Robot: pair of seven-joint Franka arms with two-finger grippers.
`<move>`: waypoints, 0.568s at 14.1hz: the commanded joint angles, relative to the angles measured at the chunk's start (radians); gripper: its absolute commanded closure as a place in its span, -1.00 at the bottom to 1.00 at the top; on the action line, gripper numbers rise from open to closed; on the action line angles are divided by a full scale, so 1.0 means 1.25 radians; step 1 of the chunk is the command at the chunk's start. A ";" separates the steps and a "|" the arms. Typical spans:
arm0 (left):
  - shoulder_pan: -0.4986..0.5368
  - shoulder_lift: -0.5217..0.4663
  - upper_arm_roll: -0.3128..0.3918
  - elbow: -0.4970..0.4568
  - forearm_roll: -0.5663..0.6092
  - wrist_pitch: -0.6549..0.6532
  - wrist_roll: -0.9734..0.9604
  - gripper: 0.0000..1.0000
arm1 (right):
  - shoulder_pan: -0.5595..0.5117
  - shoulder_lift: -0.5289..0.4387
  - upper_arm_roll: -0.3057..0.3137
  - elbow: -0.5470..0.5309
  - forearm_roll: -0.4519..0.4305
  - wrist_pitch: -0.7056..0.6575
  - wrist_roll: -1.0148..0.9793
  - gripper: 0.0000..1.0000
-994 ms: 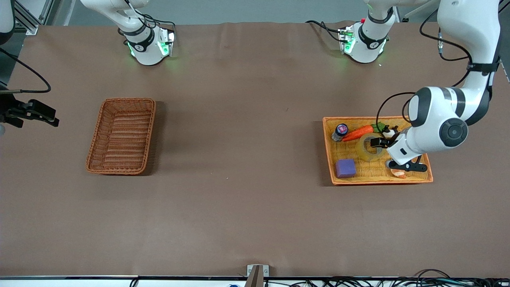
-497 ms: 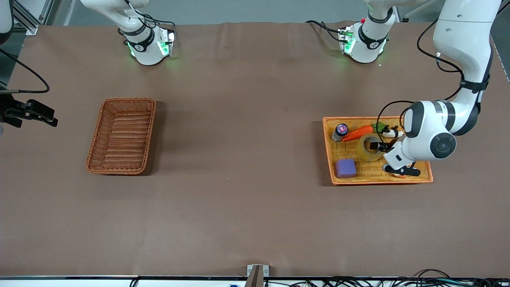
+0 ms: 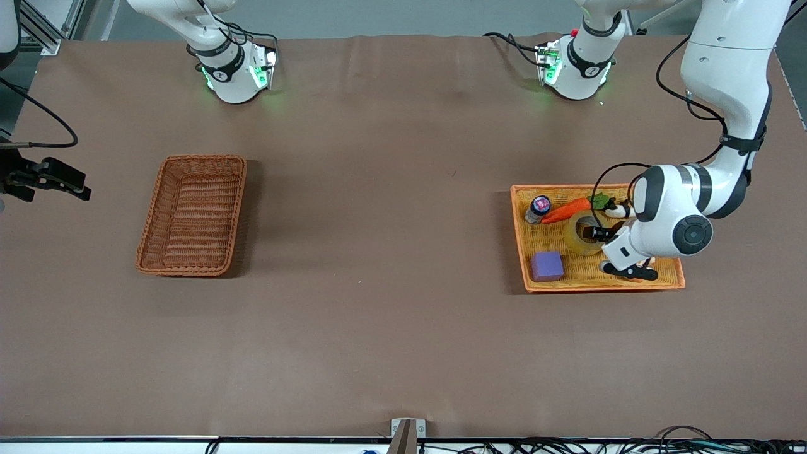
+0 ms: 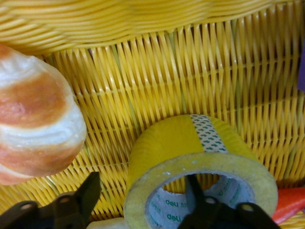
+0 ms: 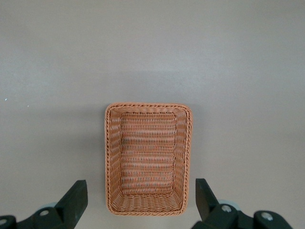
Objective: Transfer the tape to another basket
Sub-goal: 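Lower the left gripper into the tape roll and close on it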
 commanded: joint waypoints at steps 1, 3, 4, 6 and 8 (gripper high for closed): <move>0.004 -0.014 0.000 0.000 0.012 0.003 0.012 0.40 | -0.005 -0.028 0.001 -0.029 0.017 0.004 0.001 -1.00; 0.003 -0.018 -0.001 0.002 0.013 0.003 0.011 0.84 | -0.005 -0.028 0.001 -0.028 0.017 0.004 0.001 -1.00; 0.003 -0.026 -0.001 0.004 0.013 -0.004 0.011 0.96 | -0.005 -0.028 0.001 -0.029 0.018 0.004 0.001 -1.00; 0.001 -0.056 -0.002 0.007 0.013 -0.019 0.003 0.99 | -0.005 -0.028 0.001 -0.027 0.018 0.004 0.001 -1.00; -0.006 -0.096 -0.005 0.030 0.012 -0.065 -0.004 0.99 | -0.005 -0.028 0.001 -0.031 0.018 0.004 0.001 -1.00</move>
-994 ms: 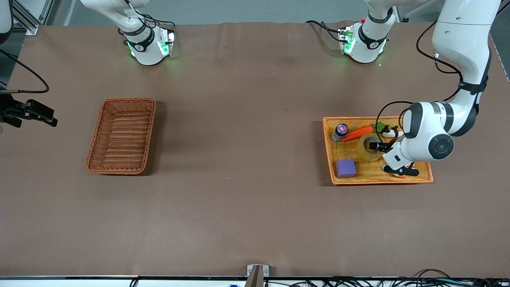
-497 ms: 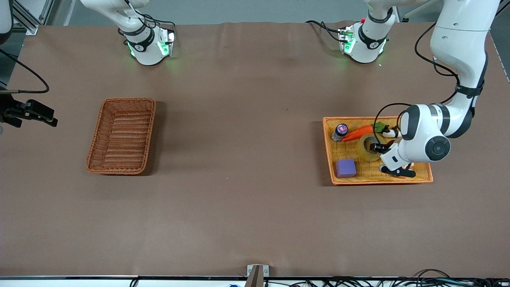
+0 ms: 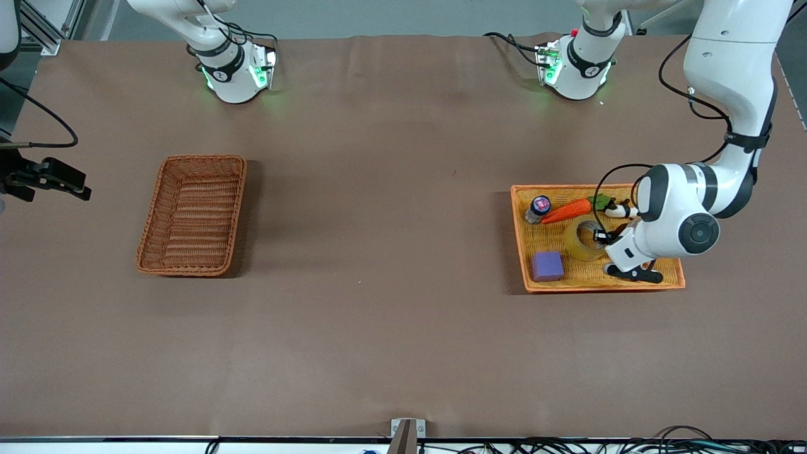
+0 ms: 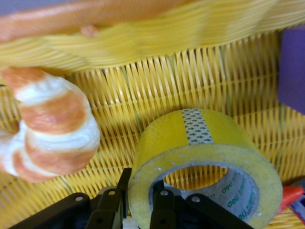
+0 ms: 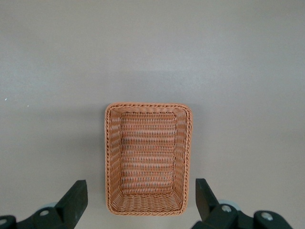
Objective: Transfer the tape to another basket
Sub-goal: 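Lift the tape roll and carry it toward the table middle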
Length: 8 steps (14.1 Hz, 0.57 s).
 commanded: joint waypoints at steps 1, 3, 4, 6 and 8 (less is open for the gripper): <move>-0.005 -0.078 -0.008 0.042 0.010 -0.090 -0.005 0.99 | -0.005 -0.026 0.001 -0.029 0.018 0.005 0.000 -1.00; -0.003 -0.073 -0.048 0.159 0.003 -0.182 -0.005 0.93 | -0.005 -0.026 0.001 -0.029 0.018 0.008 0.001 -1.00; -0.006 -0.065 -0.073 0.216 0.001 -0.236 -0.020 0.93 | -0.005 -0.028 0.001 -0.029 0.018 0.008 0.001 -1.00; -0.010 -0.035 -0.153 0.294 0.001 -0.294 -0.092 0.88 | -0.005 -0.026 0.001 -0.030 0.018 0.008 0.000 -1.00; -0.012 -0.025 -0.234 0.324 0.008 -0.317 -0.189 0.88 | -0.005 -0.026 0.001 -0.030 0.018 0.008 0.001 -1.00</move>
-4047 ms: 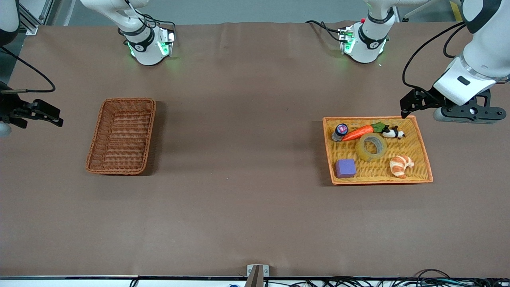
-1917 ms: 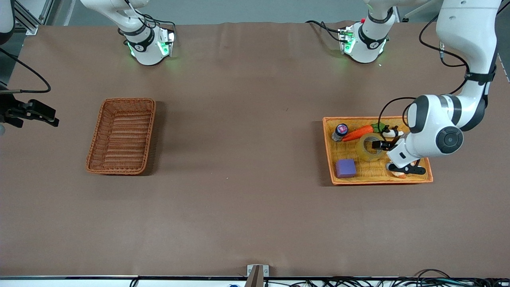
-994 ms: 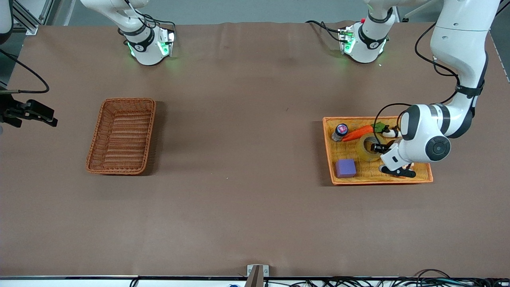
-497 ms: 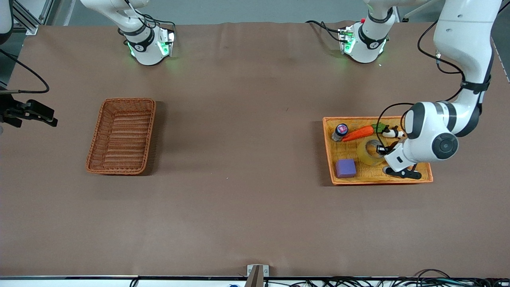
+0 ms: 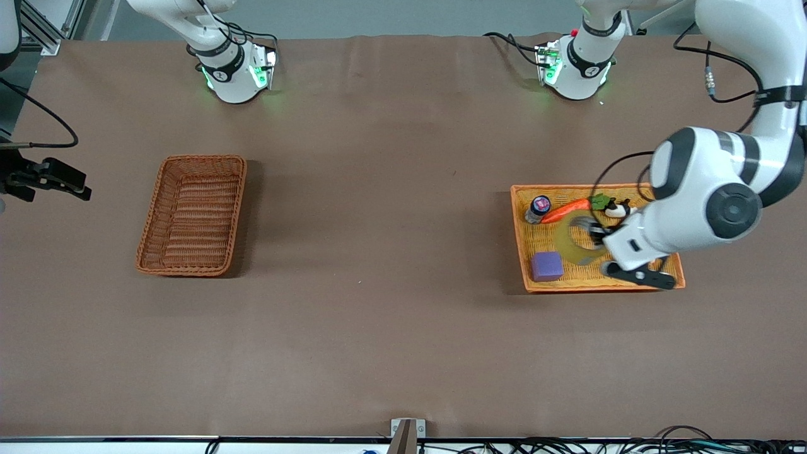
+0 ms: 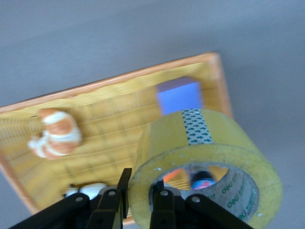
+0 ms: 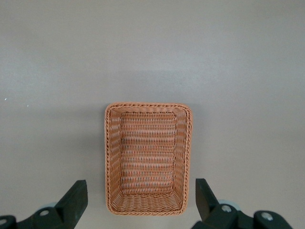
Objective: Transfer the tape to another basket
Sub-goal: 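Lift the tape roll and carry it toward the table middle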
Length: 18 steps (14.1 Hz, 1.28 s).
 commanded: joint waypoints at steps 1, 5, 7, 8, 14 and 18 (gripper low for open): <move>-0.007 0.054 -0.108 0.077 0.010 -0.051 -0.104 0.88 | -0.005 -0.026 0.002 -0.029 0.018 0.009 0.001 -1.00; -0.105 0.182 -0.211 0.210 0.009 -0.079 -0.274 0.66 | -0.005 -0.026 0.002 -0.029 0.018 0.009 0.001 -1.00; -0.212 0.269 -0.190 0.302 0.009 -0.075 -0.384 0.71 | -0.005 -0.025 0.002 -0.030 0.018 0.010 0.001 -1.00; -0.261 0.311 -0.166 0.354 0.008 -0.070 -0.434 0.90 | -0.005 -0.025 0.002 -0.030 0.018 0.011 0.000 -1.00; -0.395 0.419 -0.089 0.379 0.001 0.170 -0.607 0.98 | -0.004 -0.021 0.002 -0.030 0.018 0.015 0.001 -1.00; -0.428 0.476 -0.086 0.377 0.000 0.272 -0.614 0.75 | -0.004 -0.020 0.002 -0.030 0.019 0.015 0.001 -1.00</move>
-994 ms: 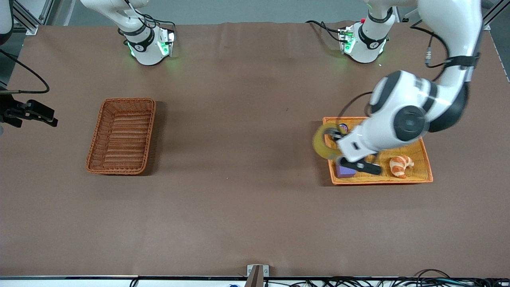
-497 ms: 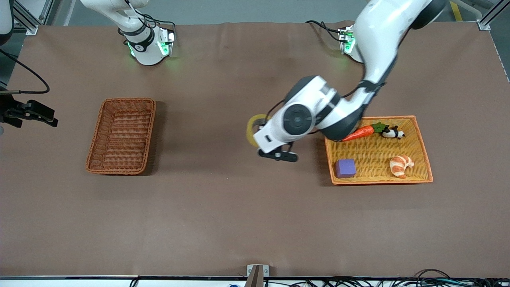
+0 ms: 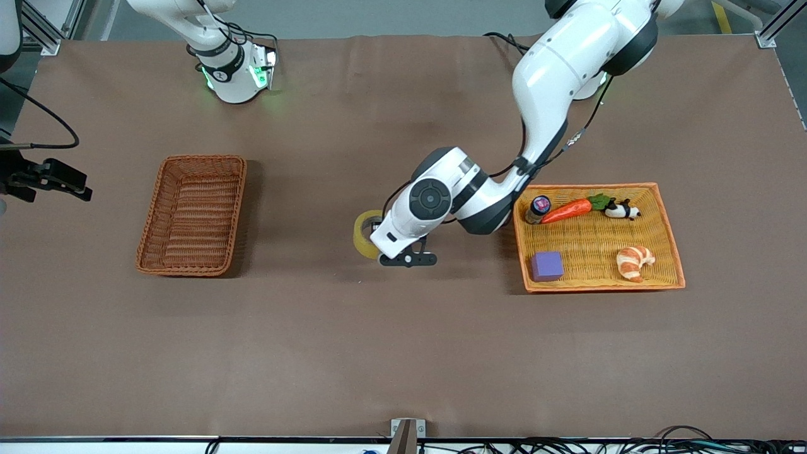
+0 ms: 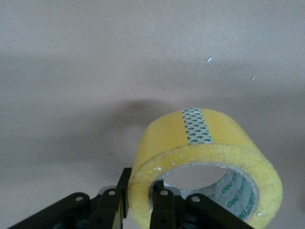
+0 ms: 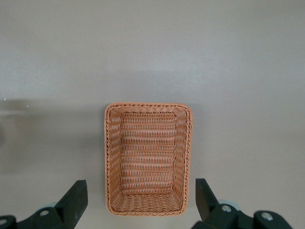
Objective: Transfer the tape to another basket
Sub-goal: 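Lift the tape roll and carry it toward the table middle, then set the tape roll down while the right gripper reaches toward it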
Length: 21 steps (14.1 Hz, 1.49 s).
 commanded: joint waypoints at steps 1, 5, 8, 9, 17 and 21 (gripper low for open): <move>-0.026 0.024 0.005 0.035 -0.003 0.006 -0.012 0.63 | -0.004 -0.020 0.002 -0.026 0.019 0.013 0.001 -1.00; -0.084 0.032 0.012 0.034 -0.002 0.043 0.003 0.42 | 0.002 -0.019 0.003 -0.026 0.018 0.022 0.000 -1.00; -0.073 0.017 0.010 0.029 -0.005 0.087 0.005 -0.18 | 0.003 -0.018 0.006 -0.026 0.018 0.032 0.000 -1.00; -0.070 0.002 0.010 0.026 -0.004 0.085 0.005 -0.27 | 0.003 -0.018 0.006 -0.026 0.019 0.036 0.000 -1.00; 0.079 -0.270 0.033 -0.049 0.008 -0.238 0.024 -1.00 | 0.062 0.028 0.081 -0.034 0.021 0.108 0.054 -1.00; 0.196 -0.443 0.037 -0.214 0.006 -0.235 0.163 -1.00 | 0.092 0.052 0.175 -0.106 0.011 0.173 0.121 -1.00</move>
